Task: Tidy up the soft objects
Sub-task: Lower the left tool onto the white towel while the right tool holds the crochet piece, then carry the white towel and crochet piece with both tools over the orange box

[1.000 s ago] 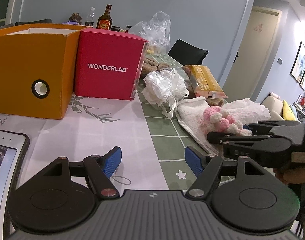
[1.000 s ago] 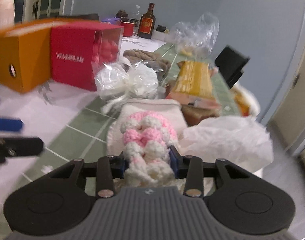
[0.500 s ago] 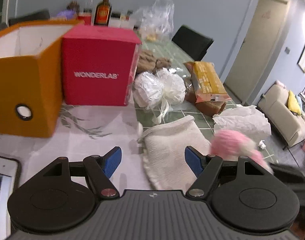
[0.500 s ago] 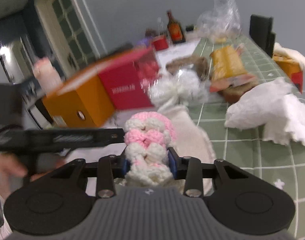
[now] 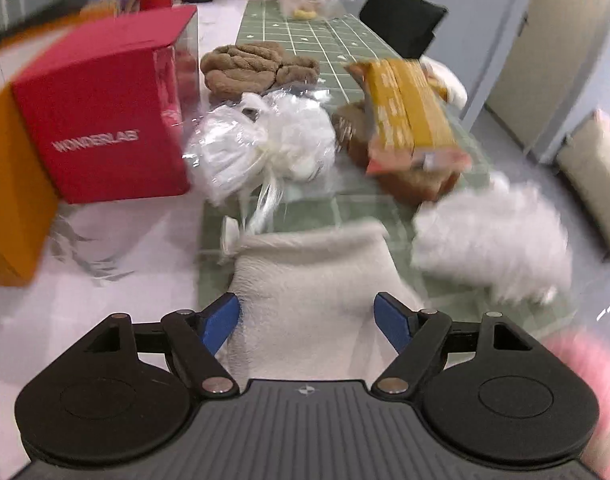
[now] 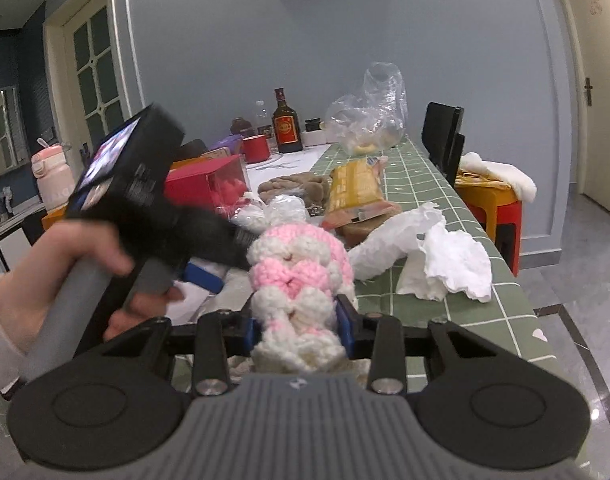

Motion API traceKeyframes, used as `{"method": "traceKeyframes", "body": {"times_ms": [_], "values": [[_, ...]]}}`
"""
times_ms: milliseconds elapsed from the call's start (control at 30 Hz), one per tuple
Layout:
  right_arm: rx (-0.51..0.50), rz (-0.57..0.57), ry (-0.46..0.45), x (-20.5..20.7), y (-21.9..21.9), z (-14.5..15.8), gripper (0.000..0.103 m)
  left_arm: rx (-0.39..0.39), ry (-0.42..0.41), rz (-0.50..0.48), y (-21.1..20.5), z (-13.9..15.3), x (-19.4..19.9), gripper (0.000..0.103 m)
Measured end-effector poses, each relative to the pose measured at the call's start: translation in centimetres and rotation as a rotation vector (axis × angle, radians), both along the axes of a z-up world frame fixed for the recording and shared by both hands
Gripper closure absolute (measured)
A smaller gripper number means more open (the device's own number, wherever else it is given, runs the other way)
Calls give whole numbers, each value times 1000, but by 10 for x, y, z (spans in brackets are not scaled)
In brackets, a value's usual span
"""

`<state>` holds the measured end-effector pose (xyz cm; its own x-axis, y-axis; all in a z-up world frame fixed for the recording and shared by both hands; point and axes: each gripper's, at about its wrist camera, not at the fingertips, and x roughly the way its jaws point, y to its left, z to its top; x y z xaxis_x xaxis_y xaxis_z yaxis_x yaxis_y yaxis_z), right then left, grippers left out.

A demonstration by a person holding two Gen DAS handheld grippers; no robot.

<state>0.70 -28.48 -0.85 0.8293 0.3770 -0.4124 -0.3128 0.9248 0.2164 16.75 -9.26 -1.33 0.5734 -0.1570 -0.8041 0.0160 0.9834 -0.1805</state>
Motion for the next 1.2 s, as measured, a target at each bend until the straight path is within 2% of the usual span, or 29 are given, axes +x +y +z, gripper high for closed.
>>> {"method": "traceKeyframes", "body": {"times_ms": [133, 267, 367, 467, 533, 633, 667, 700, 733, 767, 800, 900, 1133, 1200], "values": [[-7, -15, 17, -2, -6, -3, 66, 25, -17, -31, -11, -7, 19, 7], [-21, -36, 33, -1, -8, -6, 66, 27, -76, -84, -15, -15, 22, 0], [-12, -52, 40, -1, -10, -7, 66, 51, -103, -121, -20, -19, 21, 0], [5, -68, 45, 2, -12, -9, 65, 71, -121, -200, -28, -23, 17, 0], [8, -74, 45, 3, -12, -10, 65, 147, -164, -251, -38, -28, 11, 0], [10, -71, 52, 4, -11, -11, 65, 131, -175, -283, -38, -27, 8, 0], [7, -72, 54, 3, -11, -12, 65, 125, -176, -296, -39, -25, 6, 4], [2, -75, 56, 3, -11, -12, 65, 122, -185, -317, -40, -22, 3, 28], [-2, -77, 56, 3, -11, -13, 65, 120, -195, -339, -41, -20, -1, 41], [-5, -79, 56, 2, -11, -13, 65, 118, -201, -348, -44, -19, -6, 62], [-7, -80, 55, 2, -11, -13, 65, 119, -206, -349, -46, -19, -11, 76], [-11, -83, 53, 0, -12, -12, 65, 154, -231, -347, -56, -20, -20, 86], [-19, -91, 38, -3, -13, -9, 65, 88, -152, -324, -43, -14, -8, 87], [-22, -95, 38, -1, -12, -9, 65, 92, -127, -348, -43, -9, -10, 87]]}}
